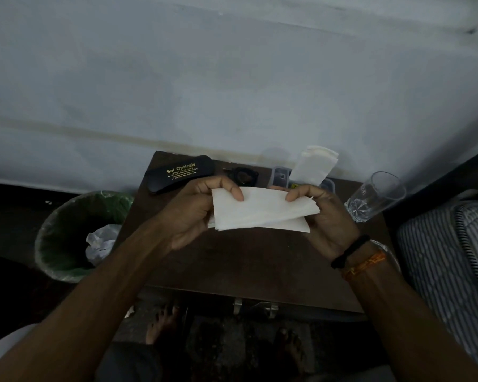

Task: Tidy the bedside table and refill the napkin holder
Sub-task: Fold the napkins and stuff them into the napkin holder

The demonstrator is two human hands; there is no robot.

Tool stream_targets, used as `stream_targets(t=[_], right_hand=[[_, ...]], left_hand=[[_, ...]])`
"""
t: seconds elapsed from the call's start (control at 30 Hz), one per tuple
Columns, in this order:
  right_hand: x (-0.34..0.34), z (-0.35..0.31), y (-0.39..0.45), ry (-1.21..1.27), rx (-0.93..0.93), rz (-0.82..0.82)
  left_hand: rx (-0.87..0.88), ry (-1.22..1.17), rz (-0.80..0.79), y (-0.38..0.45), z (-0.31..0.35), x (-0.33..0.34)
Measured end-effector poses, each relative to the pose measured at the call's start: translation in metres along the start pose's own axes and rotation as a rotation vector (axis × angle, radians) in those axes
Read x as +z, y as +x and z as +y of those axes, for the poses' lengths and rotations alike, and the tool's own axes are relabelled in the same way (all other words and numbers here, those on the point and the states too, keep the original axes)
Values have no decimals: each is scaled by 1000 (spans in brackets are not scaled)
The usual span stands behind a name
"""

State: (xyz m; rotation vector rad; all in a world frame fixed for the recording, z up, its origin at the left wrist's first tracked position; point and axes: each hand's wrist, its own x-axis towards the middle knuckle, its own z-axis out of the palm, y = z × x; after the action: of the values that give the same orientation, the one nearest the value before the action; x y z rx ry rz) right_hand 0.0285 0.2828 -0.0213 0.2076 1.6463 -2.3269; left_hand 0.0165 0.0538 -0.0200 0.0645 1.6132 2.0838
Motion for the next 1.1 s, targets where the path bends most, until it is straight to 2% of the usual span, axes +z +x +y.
stream_targets(t=[0.2,0.37,0.47,0.73,1.0,1.1], right_hand=[[-4,5,3,-145,-107,51],[1,9,3,-90,-1,17],[2,10,2,-103,22,48],[2,9,0,-157,-35,-8],[-4,3,3,-97,-49,-3],[-3,2,3,-96,-62,21]], left_hand=[[-41,4,37,3,0,2],[-209,-61,182,4,-6,7],[-269,-85,211,3,-5,7],[-104,-82,164,3,-6,5],[-161,-130,137,0,7,8],[-190,-218,49,-1,9,5]])
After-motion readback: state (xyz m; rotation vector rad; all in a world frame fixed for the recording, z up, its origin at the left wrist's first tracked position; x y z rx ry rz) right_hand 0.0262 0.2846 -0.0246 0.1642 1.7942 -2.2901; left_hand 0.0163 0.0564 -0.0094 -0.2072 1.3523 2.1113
